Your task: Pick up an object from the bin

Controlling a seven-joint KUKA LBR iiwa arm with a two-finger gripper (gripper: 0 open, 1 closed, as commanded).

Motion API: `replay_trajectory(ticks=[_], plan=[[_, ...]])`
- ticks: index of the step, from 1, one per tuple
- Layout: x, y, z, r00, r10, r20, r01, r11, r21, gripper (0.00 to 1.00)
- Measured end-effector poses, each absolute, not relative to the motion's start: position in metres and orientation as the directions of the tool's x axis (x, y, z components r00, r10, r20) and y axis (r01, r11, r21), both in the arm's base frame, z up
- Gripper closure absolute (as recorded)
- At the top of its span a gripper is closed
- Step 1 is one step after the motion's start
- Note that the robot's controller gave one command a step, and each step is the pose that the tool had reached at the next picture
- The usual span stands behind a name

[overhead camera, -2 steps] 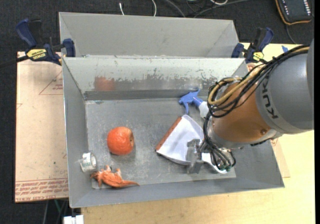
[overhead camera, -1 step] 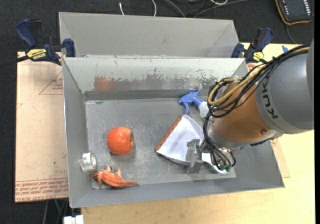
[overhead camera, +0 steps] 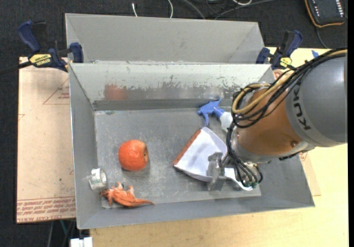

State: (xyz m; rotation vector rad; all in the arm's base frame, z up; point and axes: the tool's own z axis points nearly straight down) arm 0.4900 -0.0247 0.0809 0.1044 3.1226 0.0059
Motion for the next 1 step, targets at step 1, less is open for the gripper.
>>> replay_trajectory(ticks=[1], plan=[[0.4909, -0.0247, 0.1026, -0.998, 0.067, -0.021, 0.067, 0.998, 0.005, 1.00]])
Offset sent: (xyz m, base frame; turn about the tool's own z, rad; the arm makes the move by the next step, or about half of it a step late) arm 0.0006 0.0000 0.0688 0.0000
